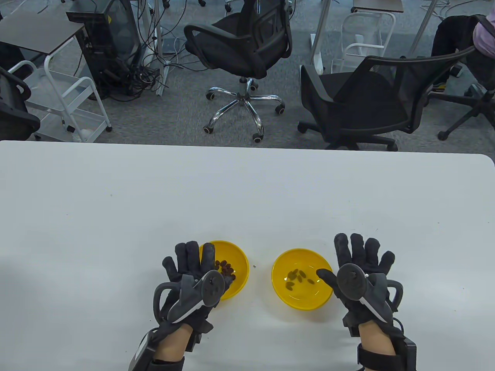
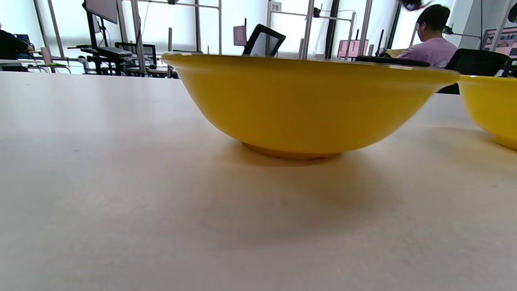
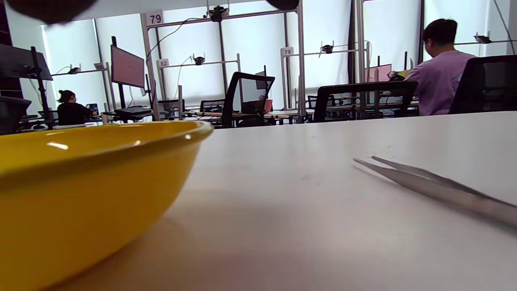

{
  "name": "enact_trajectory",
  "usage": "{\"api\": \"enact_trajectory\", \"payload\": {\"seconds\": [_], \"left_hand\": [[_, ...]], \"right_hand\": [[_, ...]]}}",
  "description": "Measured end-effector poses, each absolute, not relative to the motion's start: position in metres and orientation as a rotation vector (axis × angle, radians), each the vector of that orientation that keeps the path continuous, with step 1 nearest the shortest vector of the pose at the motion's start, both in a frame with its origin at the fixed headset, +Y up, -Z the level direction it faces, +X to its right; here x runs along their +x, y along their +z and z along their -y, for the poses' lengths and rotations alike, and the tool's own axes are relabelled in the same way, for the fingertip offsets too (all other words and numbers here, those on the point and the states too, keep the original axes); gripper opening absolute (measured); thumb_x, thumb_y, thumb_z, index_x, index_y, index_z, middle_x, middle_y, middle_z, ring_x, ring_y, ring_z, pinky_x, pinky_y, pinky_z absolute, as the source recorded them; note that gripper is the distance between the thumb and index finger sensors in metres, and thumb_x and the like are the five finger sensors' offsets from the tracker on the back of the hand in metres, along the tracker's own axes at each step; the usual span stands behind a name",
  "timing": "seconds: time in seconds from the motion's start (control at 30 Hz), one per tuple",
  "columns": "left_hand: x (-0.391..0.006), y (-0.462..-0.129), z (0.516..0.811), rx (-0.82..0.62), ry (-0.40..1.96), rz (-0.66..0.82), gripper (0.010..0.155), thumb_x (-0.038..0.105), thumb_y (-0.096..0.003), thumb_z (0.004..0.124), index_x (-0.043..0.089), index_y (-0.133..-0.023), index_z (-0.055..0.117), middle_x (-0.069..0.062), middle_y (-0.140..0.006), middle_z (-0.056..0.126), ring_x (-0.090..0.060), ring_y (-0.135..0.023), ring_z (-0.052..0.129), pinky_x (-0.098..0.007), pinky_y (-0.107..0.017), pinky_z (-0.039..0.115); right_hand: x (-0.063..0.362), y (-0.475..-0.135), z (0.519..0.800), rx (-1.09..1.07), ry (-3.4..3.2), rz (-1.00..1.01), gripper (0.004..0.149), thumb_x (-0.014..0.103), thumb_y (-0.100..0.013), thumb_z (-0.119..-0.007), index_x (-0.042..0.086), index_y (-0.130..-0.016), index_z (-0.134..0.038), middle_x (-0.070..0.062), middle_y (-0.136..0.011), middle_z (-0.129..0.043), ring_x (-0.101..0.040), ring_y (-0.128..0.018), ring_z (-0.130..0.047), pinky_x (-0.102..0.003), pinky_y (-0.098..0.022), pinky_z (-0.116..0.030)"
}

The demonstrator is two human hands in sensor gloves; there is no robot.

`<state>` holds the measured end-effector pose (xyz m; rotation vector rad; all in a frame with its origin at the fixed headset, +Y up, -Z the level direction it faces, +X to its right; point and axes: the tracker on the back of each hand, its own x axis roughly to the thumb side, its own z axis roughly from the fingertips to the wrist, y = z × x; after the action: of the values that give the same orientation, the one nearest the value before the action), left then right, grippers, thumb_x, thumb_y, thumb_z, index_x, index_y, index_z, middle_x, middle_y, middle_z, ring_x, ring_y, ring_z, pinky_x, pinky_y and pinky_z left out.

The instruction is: Pick raisins with tweezers into bowl

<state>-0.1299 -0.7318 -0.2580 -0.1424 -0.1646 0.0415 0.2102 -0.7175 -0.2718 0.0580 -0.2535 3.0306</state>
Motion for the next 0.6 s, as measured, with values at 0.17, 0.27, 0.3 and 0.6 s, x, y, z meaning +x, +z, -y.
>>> {"api": "enact_trajectory", "payload": {"seconds": [0.17,0.27,0.3,0.6], "left_hand": [[-0.120,-0.255,0.734,-0.197,0.018,0.233,0.090,0.067,-0.0543,0.041,0.012,-0.109,-0.005,-0.037,-0.115,-0.001,-0.065,-0.106,0.004,-0.083,-0.064,0.013],[-0.117,-0.253,0.734,-0.197,0.019,0.269,0.090,0.068,-0.0542,0.040,0.012,-0.109,-0.006,-0.037,-0.115,-0.003,-0.064,-0.106,0.003,-0.083,-0.064,0.012],[-0.115,-0.253,0.735,-0.195,0.020,0.281,0.090,0.068,-0.0541,0.041,0.012,-0.109,-0.005,-0.036,-0.115,-0.003,-0.064,-0.106,0.002,-0.083,-0.064,0.011],[-0.109,-0.252,0.737,-0.212,0.007,0.311,0.090,0.068,-0.0540,0.041,0.012,-0.109,-0.005,-0.036,-0.115,-0.003,-0.064,-0.106,0.002,-0.083,-0.064,0.011]], "right_hand": [[0.191,-0.267,0.717,0.203,3.090,0.299,0.094,0.067,-0.037,-0.063,0.025,-0.113,-0.028,-0.018,-0.118,-0.031,-0.058,-0.111,-0.026,-0.080,-0.067,-0.018],[0.183,-0.265,0.718,0.255,3.112,0.303,0.094,0.067,-0.037,-0.063,0.024,-0.113,-0.028,-0.018,-0.118,-0.031,-0.058,-0.111,-0.026,-0.080,-0.067,-0.019],[0.180,-0.265,0.719,0.263,3.116,0.299,0.094,0.067,-0.037,-0.063,0.024,-0.113,-0.028,-0.018,-0.118,-0.032,-0.058,-0.111,-0.027,-0.080,-0.067,-0.019],[0.176,-0.264,0.721,0.276,3.144,0.279,0.094,0.067,-0.038,-0.063,0.024,-0.113,-0.028,-0.018,-0.118,-0.031,-0.058,-0.111,-0.027,-0.080,-0.067,-0.019]]}}
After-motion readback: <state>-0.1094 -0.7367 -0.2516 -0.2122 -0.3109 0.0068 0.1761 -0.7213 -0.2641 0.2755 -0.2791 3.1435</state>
